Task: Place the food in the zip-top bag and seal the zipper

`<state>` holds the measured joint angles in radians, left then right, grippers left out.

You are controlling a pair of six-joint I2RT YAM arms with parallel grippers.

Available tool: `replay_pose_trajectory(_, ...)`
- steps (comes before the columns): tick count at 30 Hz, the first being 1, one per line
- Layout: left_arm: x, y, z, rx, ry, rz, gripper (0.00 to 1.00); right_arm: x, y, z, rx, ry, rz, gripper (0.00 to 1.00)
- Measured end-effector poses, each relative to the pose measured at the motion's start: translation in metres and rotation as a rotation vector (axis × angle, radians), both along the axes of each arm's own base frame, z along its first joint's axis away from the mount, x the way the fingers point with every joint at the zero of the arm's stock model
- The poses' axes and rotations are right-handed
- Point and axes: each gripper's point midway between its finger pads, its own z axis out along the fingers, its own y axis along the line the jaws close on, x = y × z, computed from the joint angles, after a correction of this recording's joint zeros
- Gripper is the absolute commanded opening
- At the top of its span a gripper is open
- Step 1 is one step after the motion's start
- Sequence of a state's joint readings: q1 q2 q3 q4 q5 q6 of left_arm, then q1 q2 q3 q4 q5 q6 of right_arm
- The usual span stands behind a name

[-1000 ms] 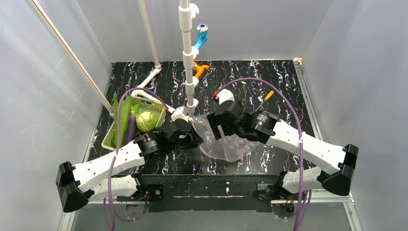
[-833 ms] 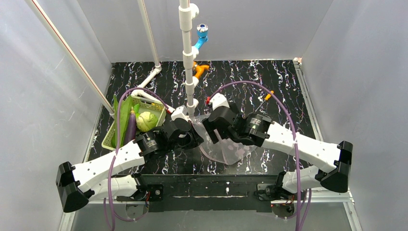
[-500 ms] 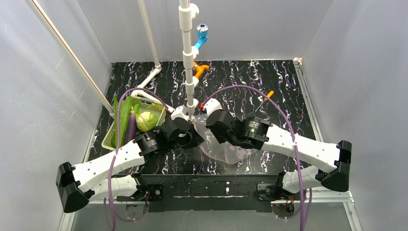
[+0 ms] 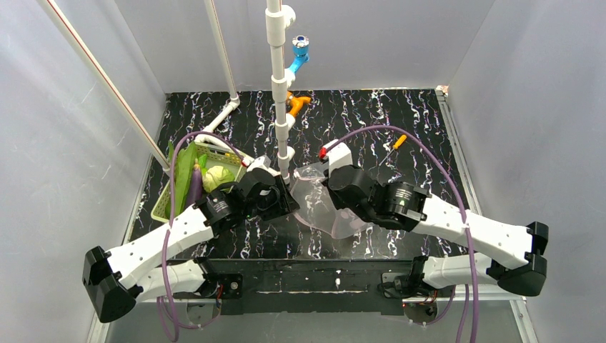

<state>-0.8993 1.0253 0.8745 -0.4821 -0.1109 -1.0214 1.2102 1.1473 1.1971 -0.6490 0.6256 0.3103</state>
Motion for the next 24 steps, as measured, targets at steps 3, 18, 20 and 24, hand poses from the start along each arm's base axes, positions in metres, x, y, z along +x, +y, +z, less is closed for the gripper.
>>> replay_pose_trajectory(3,-0.001,-0.003,0.013,0.002,-0.025,-0.048,0.98,0.003,0.006,-0.001,0.009,-0.001,-0.007,0.01)
replay_pose_trajectory(18,-0.026,0.065,0.090,0.117,-0.220,-0.126,0.98,0.020,0.005,-0.026,-0.024,0.062,-0.080,0.01)
replay_pose_trajectory(20,-0.025,0.082,0.101,0.155,-0.251,-0.091,0.98,0.019,0.006,-0.027,-0.022,0.065,-0.077,0.01)
replay_pose_trajectory(24,-0.019,0.112,0.102,0.267,-0.254,-0.036,0.98,0.019,0.007,-0.027,-0.020,0.069,-0.073,0.01)
